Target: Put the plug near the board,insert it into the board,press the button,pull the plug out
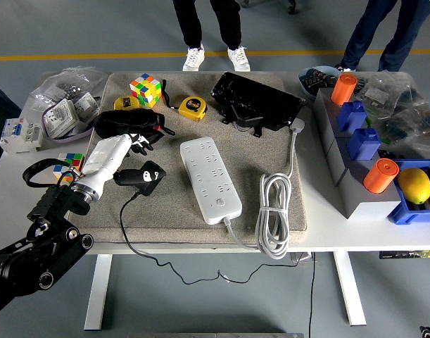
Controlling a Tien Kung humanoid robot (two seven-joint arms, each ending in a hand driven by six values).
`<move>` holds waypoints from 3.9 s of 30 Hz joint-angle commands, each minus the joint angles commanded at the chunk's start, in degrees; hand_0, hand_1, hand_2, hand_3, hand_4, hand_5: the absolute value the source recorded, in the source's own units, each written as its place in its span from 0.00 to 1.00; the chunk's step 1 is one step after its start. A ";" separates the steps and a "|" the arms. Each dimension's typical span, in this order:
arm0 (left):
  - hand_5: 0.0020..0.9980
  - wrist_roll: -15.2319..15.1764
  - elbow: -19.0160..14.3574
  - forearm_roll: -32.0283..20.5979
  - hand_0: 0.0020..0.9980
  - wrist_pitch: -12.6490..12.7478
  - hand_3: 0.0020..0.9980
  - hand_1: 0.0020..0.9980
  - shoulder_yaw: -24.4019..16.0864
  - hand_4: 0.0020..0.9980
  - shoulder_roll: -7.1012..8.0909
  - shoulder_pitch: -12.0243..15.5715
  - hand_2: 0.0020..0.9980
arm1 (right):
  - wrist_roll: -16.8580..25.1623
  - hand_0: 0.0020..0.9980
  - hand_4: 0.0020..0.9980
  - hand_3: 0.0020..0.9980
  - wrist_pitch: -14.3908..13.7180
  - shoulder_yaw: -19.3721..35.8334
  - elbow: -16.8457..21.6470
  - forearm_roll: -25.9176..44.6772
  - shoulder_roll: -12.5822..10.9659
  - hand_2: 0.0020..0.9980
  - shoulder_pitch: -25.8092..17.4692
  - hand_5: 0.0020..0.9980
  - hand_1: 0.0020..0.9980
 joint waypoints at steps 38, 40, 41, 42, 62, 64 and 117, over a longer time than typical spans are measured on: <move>0.57 -10.09 -0.53 -23.26 0.81 0.13 0.85 0.82 -20.82 0.99 -1.00 4.29 0.87 | -1.11 0.60 0.76 0.55 0.00 -3.62 -2.92 3.19 -0.28 0.55 1.38 0.23 0.60; 0.57 -9.98 -0.65 -23.22 0.81 0.06 0.85 0.82 -21.24 0.99 -0.90 4.39 0.87 | -1.34 0.60 0.76 0.55 0.09 -3.78 -2.97 3.18 -0.23 0.55 1.36 0.23 0.60; 0.57 -9.87 -0.73 -23.19 0.81 0.01 0.85 0.82 -21.48 0.99 -0.82 4.42 0.87 | -1.46 0.60 0.76 0.55 0.13 -3.90 -3.00 3.16 -0.20 0.55 1.39 0.23 0.60; 0.57 -9.80 -0.76 -23.23 0.81 -0.01 0.85 0.82 -21.65 0.99 -0.75 4.42 0.87 | -1.50 0.60 0.76 0.55 0.13 -3.95 -3.01 3.14 -0.18 0.55 1.42 0.23 0.60; 0.58 -8.47 -0.82 -22.50 0.81 -0.59 0.85 0.82 -22.19 0.99 -0.52 4.83 0.86 | -1.68 0.60 0.76 0.55 0.14 -4.18 -2.94 3.03 -0.48 0.55 1.29 0.25 0.61; 0.58 -8.40 -0.83 -22.53 0.81 -0.69 0.85 0.82 -22.01 0.99 -0.44 4.79 0.86 | -1.66 0.60 0.76 0.55 0.12 -4.11 -2.96 3.05 -0.47 0.55 1.21 0.25 0.61; 0.60 -7.08 -1.34 -22.66 0.81 -2.05 0.82 0.80 -22.05 0.98 -1.01 5.27 0.84 | -1.06 0.60 0.76 0.55 -0.92 -2.96 -2.99 2.84 0.29 0.55 0.98 0.27 0.61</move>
